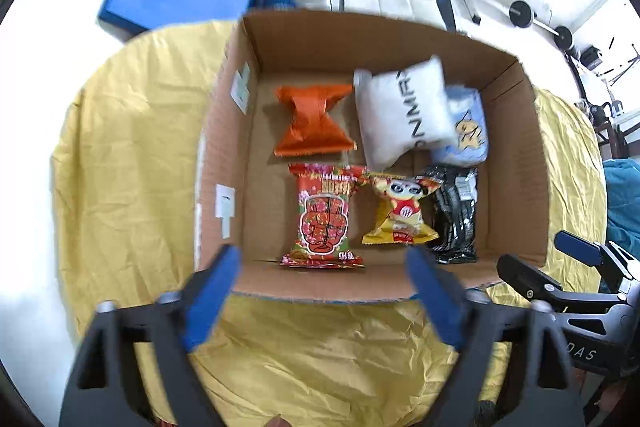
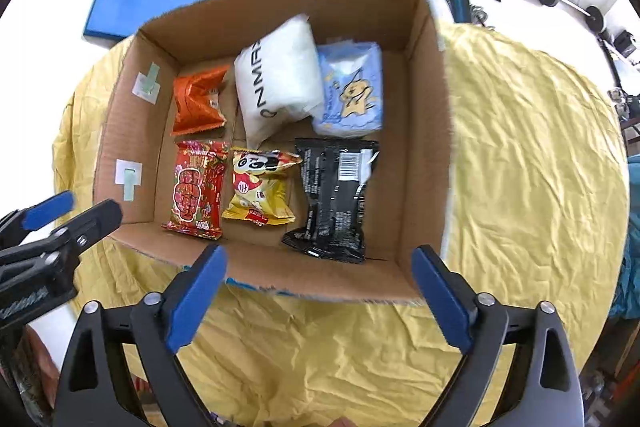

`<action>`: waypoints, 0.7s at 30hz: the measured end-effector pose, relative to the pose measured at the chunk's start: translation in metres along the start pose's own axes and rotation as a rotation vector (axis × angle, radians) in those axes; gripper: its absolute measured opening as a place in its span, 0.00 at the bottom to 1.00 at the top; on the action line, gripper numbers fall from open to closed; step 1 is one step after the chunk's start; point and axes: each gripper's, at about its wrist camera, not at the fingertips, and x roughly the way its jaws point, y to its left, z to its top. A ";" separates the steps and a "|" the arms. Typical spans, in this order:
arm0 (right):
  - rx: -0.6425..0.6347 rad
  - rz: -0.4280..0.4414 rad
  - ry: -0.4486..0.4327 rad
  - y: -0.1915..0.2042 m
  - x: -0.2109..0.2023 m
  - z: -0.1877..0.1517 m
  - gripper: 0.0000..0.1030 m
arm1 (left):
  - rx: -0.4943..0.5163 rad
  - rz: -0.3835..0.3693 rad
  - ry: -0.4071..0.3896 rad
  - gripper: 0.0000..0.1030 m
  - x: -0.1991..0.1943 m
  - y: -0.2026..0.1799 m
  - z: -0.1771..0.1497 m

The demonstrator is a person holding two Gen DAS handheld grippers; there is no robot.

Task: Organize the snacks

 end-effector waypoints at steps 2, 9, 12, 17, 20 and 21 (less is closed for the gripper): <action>0.005 -0.008 -0.022 -0.004 -0.017 -0.004 0.99 | -0.003 0.008 -0.029 0.94 -0.015 -0.002 -0.002; 0.022 0.002 -0.105 -0.012 -0.074 -0.022 0.99 | -0.016 -0.012 -0.129 0.96 -0.070 -0.011 -0.015; 0.024 0.016 -0.145 -0.014 -0.106 -0.033 0.99 | -0.014 -0.022 -0.168 0.96 -0.098 -0.016 -0.024; 0.022 0.039 -0.213 -0.019 -0.163 -0.060 0.99 | -0.006 -0.035 -0.234 0.96 -0.148 -0.027 -0.044; 0.014 0.042 -0.261 -0.020 -0.198 -0.078 0.99 | -0.003 -0.050 -0.272 0.96 -0.176 -0.034 -0.056; 0.011 0.033 -0.276 -0.020 -0.208 -0.083 0.99 | -0.002 -0.044 -0.281 0.96 -0.184 -0.036 -0.060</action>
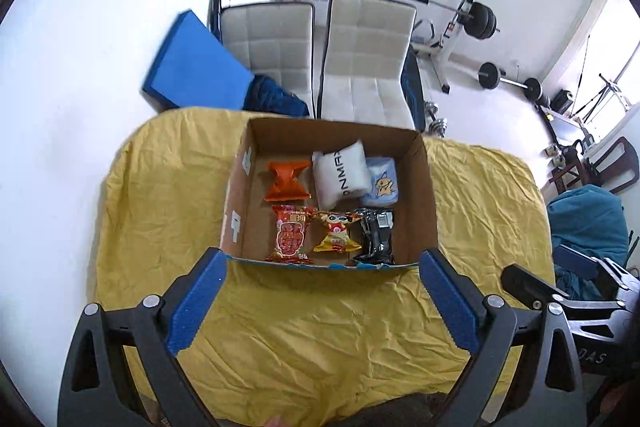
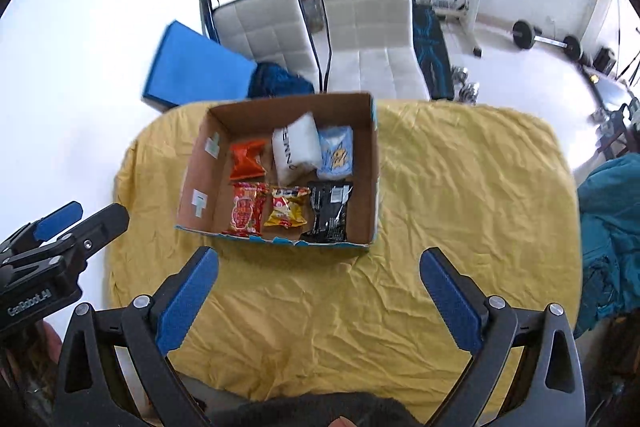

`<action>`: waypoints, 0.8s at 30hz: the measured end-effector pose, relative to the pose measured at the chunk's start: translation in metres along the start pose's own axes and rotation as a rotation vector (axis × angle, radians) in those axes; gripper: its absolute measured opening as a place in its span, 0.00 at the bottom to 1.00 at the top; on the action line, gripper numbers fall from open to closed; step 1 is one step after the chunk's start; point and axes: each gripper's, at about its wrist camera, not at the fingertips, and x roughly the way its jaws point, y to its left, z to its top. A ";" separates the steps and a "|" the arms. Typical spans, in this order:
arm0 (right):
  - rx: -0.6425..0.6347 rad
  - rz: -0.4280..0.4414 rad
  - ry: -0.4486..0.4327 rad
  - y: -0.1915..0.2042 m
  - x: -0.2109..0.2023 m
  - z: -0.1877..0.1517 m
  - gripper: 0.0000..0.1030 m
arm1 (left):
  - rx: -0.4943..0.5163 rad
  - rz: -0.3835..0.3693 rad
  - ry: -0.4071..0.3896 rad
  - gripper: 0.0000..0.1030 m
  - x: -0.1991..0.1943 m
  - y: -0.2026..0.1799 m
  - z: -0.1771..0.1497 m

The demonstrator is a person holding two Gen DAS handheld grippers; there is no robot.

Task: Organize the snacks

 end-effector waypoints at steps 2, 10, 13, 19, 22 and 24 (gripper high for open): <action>-0.006 -0.001 -0.023 0.000 -0.020 -0.005 0.99 | 0.007 -0.001 -0.024 0.96 -0.016 -0.005 -0.003; -0.016 -0.029 -0.086 0.000 -0.070 -0.020 0.99 | 0.027 0.030 -0.097 0.96 -0.064 -0.015 -0.014; -0.014 -0.031 -0.094 0.001 -0.078 -0.022 0.99 | 0.022 0.026 -0.101 0.96 -0.072 -0.015 -0.018; -0.019 -0.038 -0.104 0.004 -0.085 -0.024 0.99 | 0.020 0.035 -0.097 0.96 -0.073 -0.014 -0.024; -0.020 -0.047 -0.105 0.005 -0.086 -0.025 0.99 | 0.017 0.034 -0.086 0.96 -0.072 -0.013 -0.028; -0.021 -0.046 -0.103 0.006 -0.087 -0.026 0.99 | 0.015 0.035 -0.081 0.96 -0.072 -0.013 -0.031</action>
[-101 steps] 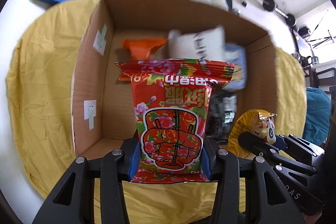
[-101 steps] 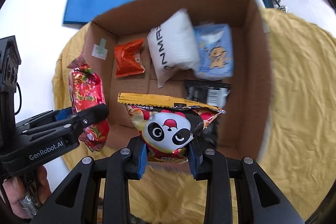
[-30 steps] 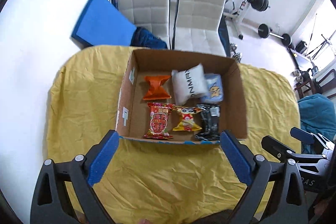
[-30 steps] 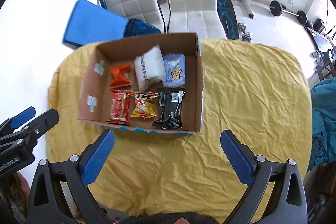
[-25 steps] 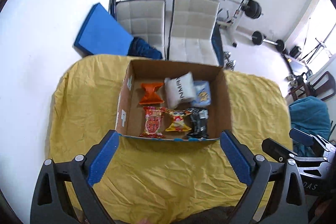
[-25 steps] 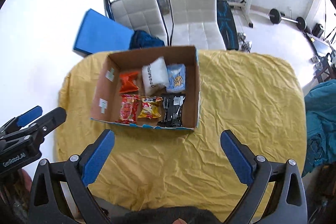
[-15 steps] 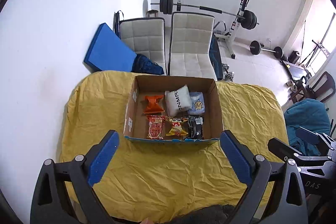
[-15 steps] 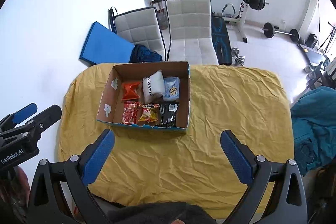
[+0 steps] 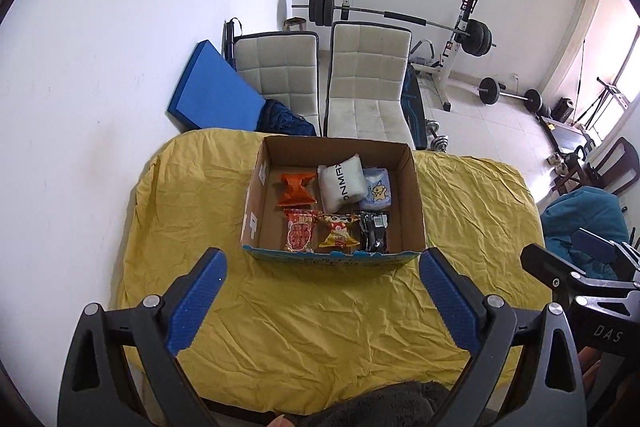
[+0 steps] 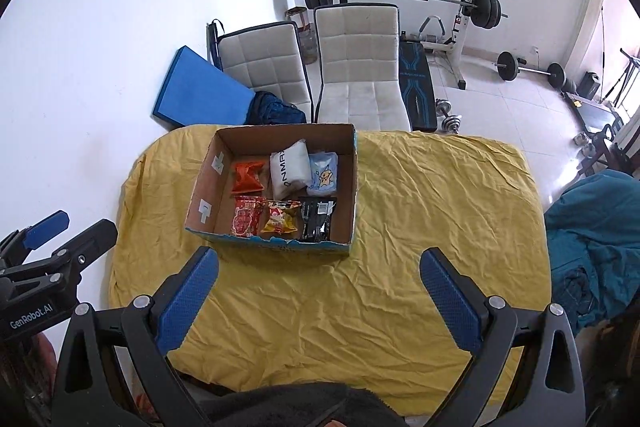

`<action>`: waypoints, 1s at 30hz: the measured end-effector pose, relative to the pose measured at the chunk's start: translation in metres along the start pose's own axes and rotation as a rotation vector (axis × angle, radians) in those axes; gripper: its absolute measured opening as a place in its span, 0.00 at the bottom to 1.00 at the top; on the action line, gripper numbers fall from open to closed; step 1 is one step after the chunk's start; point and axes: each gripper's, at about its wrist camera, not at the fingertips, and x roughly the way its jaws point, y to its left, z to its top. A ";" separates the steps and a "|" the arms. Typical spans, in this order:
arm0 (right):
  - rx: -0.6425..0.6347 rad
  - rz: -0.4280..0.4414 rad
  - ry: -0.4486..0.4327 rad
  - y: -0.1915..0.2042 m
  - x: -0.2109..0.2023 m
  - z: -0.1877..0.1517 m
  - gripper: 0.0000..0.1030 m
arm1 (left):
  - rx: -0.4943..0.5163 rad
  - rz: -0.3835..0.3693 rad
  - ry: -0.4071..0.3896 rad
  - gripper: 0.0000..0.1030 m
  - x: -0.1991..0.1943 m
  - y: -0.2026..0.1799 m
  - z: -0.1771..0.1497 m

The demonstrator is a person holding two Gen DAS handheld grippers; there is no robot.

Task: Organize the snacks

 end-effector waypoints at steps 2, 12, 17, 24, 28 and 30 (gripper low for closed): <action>-0.003 -0.007 -0.004 0.001 -0.002 -0.001 0.99 | -0.013 0.003 0.000 0.96 0.000 0.002 -0.003; 0.011 -0.039 -0.005 0.000 -0.004 -0.004 0.99 | -0.019 0.012 -0.005 0.96 -0.002 0.003 -0.007; 0.023 -0.061 -0.014 -0.003 -0.005 -0.006 0.99 | -0.022 0.006 0.001 0.96 0.000 0.001 -0.008; 0.035 -0.085 -0.034 -0.007 -0.011 -0.006 0.99 | -0.021 -0.001 -0.005 0.96 -0.002 -0.001 -0.008; 0.040 -0.096 -0.042 -0.009 -0.014 -0.007 0.99 | -0.020 -0.003 -0.002 0.96 -0.002 -0.002 -0.008; 0.043 -0.100 -0.044 -0.009 -0.015 -0.007 0.99 | -0.019 -0.005 -0.004 0.96 -0.004 -0.003 -0.008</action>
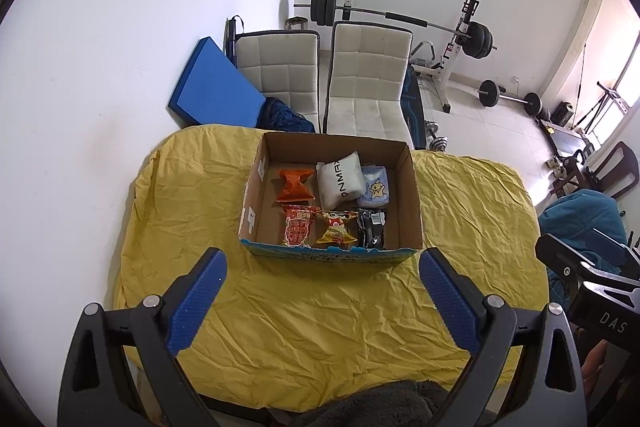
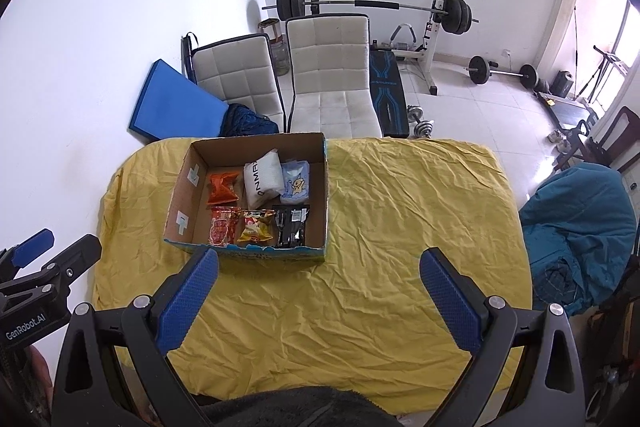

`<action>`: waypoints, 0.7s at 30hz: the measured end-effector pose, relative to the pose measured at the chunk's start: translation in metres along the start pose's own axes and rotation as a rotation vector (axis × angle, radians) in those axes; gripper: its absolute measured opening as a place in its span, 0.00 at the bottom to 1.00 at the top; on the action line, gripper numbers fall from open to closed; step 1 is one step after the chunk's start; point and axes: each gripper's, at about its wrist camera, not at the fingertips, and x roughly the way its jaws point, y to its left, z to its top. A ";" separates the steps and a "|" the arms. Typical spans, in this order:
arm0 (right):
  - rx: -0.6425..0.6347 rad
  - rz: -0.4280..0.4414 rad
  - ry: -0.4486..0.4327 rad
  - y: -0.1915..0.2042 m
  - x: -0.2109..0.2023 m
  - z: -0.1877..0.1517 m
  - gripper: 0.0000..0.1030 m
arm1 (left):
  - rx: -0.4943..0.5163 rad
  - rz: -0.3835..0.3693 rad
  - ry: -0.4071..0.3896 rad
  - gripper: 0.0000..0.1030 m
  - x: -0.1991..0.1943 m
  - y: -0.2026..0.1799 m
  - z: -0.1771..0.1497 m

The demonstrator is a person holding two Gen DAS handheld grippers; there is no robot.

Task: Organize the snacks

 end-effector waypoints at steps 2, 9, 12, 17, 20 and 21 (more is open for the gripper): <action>0.003 -0.005 -0.001 0.000 0.000 0.000 0.99 | -0.002 -0.003 -0.003 0.96 -0.001 0.000 0.000; 0.016 -0.009 -0.004 -0.003 0.000 -0.001 0.99 | -0.001 -0.013 0.005 0.96 0.002 -0.003 0.002; 0.014 -0.012 -0.007 -0.003 -0.001 -0.001 0.99 | 0.003 -0.015 0.008 0.96 0.004 -0.004 0.002; 0.021 -0.012 -0.005 -0.004 -0.001 -0.001 0.99 | 0.007 -0.021 0.010 0.96 0.005 -0.005 0.002; 0.030 -0.016 -0.001 -0.004 0.000 -0.001 0.99 | 0.008 -0.021 0.010 0.96 0.005 -0.005 0.002; 0.033 -0.016 -0.001 -0.005 0.000 0.000 0.99 | 0.008 -0.020 0.010 0.96 0.006 -0.005 0.002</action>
